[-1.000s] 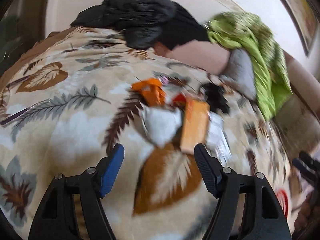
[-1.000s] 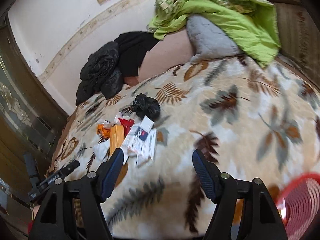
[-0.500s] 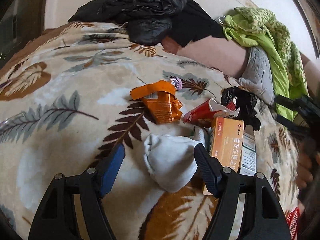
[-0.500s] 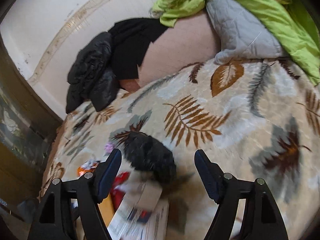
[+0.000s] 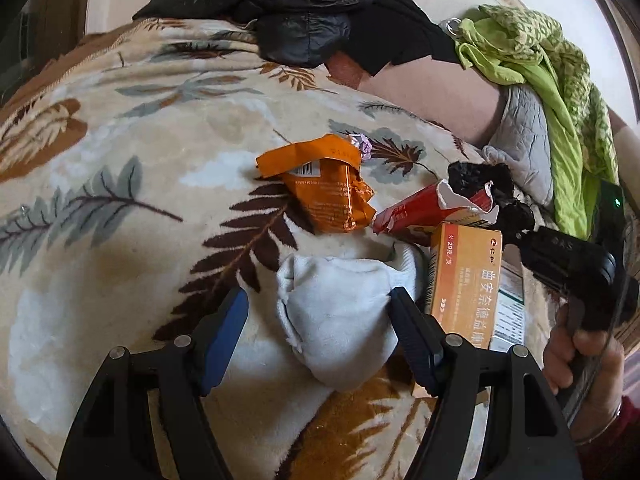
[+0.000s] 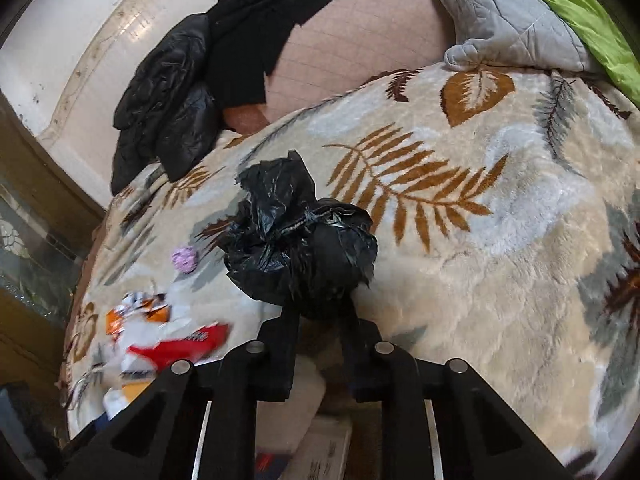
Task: Collect trash
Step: 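Grasp the black plastic bag with the right tool while the left tool grasps the white sock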
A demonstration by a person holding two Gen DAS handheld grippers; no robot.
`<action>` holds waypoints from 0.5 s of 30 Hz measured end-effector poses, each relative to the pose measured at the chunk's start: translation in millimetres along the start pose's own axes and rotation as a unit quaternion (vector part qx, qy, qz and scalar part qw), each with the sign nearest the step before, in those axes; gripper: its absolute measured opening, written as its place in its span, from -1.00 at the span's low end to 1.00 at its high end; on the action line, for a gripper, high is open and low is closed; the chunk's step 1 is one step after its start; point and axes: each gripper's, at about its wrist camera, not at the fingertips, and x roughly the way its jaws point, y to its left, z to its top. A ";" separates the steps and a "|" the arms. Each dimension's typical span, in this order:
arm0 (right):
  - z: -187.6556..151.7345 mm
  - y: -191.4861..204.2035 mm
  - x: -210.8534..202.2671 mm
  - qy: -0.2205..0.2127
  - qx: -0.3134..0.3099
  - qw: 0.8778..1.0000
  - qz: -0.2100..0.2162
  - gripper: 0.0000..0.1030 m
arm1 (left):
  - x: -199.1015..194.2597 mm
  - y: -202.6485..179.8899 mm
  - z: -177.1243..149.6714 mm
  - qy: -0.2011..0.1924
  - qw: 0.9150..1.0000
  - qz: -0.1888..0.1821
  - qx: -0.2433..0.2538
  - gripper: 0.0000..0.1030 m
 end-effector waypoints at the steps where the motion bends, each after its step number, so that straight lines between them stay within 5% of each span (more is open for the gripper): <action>1: -1.8 0.6 -6.6 -0.003 -0.004 1.000 0.005 -0.55 | -1.1 -0.4 -0.4 -0.003 1.000 0.002 0.002 0.39; 4: -4.3 -0.9 -22.6 -0.008 -0.003 1.000 0.016 -0.32 | 0.0 -2.3 -0.9 -0.006 1.000 0.006 0.009 0.39; 6: -3.8 -3.0 -28.4 -0.015 0.006 1.000 0.016 0.34 | 1.8 -3.5 -0.9 -0.006 1.000 0.003 0.012 0.24; 8: 0.5 -5.2 -32.2 -0.027 0.008 1.000 0.008 0.37 | 2.5 -5.6 -1.4 -0.004 1.000 -0.008 0.017 -0.13; 15: 10.2 -13.3 -9.8 -0.019 0.028 0.999 -0.008 0.36 | -2.2 -14.1 -1.4 -0.014 0.999 -0.005 0.044 -0.36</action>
